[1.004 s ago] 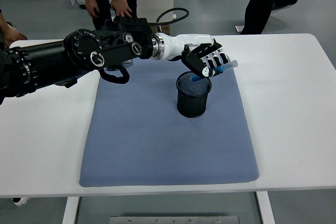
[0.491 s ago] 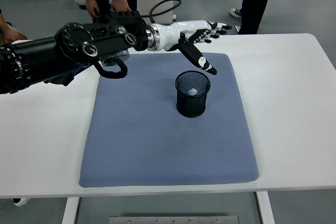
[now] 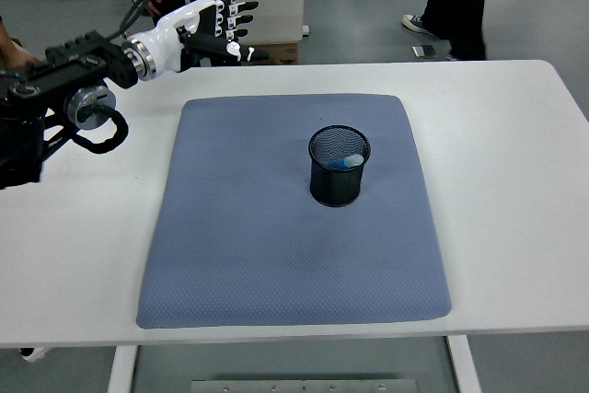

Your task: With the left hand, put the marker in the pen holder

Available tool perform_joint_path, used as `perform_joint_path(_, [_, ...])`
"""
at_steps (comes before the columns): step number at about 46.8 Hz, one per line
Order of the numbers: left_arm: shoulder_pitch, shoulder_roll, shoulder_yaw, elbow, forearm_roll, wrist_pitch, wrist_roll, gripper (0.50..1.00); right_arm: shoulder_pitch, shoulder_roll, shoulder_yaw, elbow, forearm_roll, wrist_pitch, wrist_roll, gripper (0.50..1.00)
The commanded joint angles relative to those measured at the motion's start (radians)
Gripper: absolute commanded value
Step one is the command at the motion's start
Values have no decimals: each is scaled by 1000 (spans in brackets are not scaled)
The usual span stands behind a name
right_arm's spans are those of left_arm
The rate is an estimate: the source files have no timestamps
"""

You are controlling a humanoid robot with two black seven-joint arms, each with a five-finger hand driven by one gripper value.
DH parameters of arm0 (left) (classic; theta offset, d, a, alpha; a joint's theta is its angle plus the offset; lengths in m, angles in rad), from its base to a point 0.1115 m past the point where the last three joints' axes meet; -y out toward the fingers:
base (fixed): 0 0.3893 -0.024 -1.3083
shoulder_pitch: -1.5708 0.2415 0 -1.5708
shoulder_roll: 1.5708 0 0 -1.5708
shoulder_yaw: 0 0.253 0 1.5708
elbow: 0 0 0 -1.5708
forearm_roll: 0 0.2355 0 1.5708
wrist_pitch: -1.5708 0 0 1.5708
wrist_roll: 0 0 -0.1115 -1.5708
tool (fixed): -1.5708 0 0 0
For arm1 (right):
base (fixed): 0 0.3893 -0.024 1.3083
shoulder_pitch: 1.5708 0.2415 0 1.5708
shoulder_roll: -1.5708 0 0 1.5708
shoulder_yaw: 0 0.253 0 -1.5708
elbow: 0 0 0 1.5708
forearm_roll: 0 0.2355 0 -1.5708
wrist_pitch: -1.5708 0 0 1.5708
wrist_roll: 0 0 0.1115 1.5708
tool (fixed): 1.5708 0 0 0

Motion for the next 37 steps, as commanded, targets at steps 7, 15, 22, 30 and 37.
perform_joint_path(7, [111, 35, -159, 0, 6, -5, 0, 1000, 0, 0, 0, 0, -1, 0, 0, 1000])
perform_joint_path(15, [190, 73, -216, 1, -6, -5, 0, 1000, 0, 0, 0, 2, -1, 0, 0, 1000])
perform_joint_path(22, [252, 119, -287, 0, -7, -5, 0, 1000, 0, 0, 0, 0, -1, 0, 0, 1000])
perform_joint_path(30, [328, 142, -359, 1, -9, -4, 0, 1000, 0, 0, 0, 0, -1, 0, 0, 1000])
perform_joint_path(37, [394, 144, -403, 1, -9, -1, 0, 1000, 0, 0, 0, 0, -1, 0, 0, 1000])
